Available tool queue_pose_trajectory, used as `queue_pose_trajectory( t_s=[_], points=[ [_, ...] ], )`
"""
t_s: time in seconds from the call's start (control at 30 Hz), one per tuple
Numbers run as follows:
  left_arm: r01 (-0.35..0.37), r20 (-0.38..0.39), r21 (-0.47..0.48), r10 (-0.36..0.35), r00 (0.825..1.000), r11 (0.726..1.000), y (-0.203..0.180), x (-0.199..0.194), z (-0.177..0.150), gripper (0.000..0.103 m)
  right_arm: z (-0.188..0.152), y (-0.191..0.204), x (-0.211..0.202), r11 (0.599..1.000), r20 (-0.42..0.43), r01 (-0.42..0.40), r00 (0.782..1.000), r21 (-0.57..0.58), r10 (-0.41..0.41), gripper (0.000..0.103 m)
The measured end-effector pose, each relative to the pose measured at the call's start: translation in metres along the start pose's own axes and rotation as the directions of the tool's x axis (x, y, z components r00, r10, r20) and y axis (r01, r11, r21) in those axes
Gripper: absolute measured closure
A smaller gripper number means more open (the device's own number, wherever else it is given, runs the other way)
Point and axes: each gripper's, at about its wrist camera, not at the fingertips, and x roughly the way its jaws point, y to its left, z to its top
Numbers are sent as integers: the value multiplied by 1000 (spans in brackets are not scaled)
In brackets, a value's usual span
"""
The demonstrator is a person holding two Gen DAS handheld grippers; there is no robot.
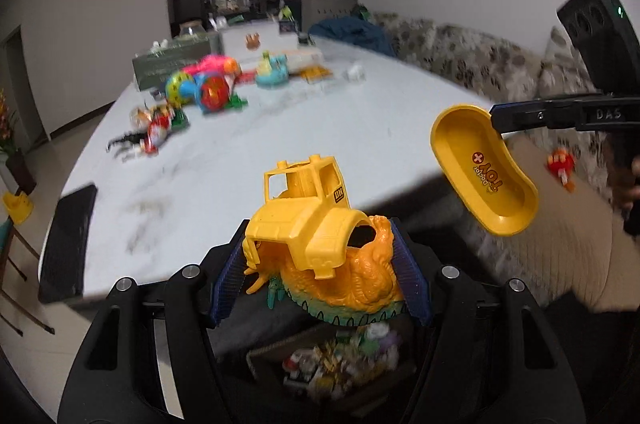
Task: Collect trash
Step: 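Carry both yellow items to the cardboard box and release them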
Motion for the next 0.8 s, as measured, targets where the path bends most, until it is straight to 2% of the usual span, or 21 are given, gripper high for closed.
queue_pose_trajectory(
  t_s=[0.1, 0.17, 0.2, 0.23, 0.27, 0.33, 0.37, 0.4, 0.47, 0.5, 0.53, 0.57, 0.63, 0.67, 0.73, 0.8],
  points=[
    [10, -77, 29, -8, 997, 1000, -3, 20, -26, 38, -29, 2, 36, 999, -114, -49, 992, 16, 50, 100],
    [28, -161, 43, -20, 987, 999, -2, 45, -48, 36, -54, -2, 77, 995, -219, -88, 971, 47, 97, 94],
    [23, -201, 48, -13, 979, 999, -1, 57, -58, 31, -61, -5, 90, 995, -242, -87, 965, 53, 97, 84],
    [15, -249, 57, 0, 968, 998, 0, 72, -70, 25, -71, -6, 108, 995, -283, -81, 955, 56, 94, 80],
    [11, -276, 66, 8, 961, 998, 1, 81, -78, 24, -79, -6, 120, 996, -317, -73, 945, 51, 86, 80],
    [-24, -320, 85, 50, 946, 996, 4, 93, -88, 24, -85, -10, 130, 997, -347, -60, 935, 57, 76, 80],
    [-27, -324, 82, 53, 945, 996, 7, 93, -89, 24, -83, -11, 126, 995, -341, -73, 935, 68, 92, 80],
    [-30, -317, 77, 53, 947, 997, 8, 91, -87, 24, -77, -11, 118, 995, -321, -77, 942, 68, 95, 80],
    [-15, -271, 46, 27, 962, 999, 15, 76, -73, 24, -57, -12, 97, 995, -259, -79, 962, 53, 91, 74],
    [-15, -243, 30, 22, 970, 999, 18, 69, -64, 24, -46, -13, 87, 996, -228, -78, 970, 46, 87, 65],
    [-13, -203, 10, 15, 979, 1000, 22, 58, -50, 23, -28, -16, 73, 998, -172, -56, 983, 27, 60, 60],
    [-9, -166, -6, 7, 986, 1000, 25, 49, -38, 22, -10, -22, 62, 1000, -121, -20, 992, 8, 21, 59],
    [-22, -68, -39, 20, 997, 999, 32, 30, -8, 14, 25, -38, 52, 998, -37, 59, 997, -24, -60, 57],
    [-33, -21, -55, 32, 999, 998, 36, 23, 6, 13, 43, -50, 53, 993, -6, 112, 994, -34, -112, 55],
    [-46, 28, -82, 48, 998, 996, 41, 20, 27, 13, 83, -85, 70, 971, 44, 236, 971, -32, -234, 38],
    [-81, 51, -107, 87, 995, 991, 47, 28, 47, 13, 115, -122, 94, 946, 57, 325, 945, -11, -324, 34]
  ],
)
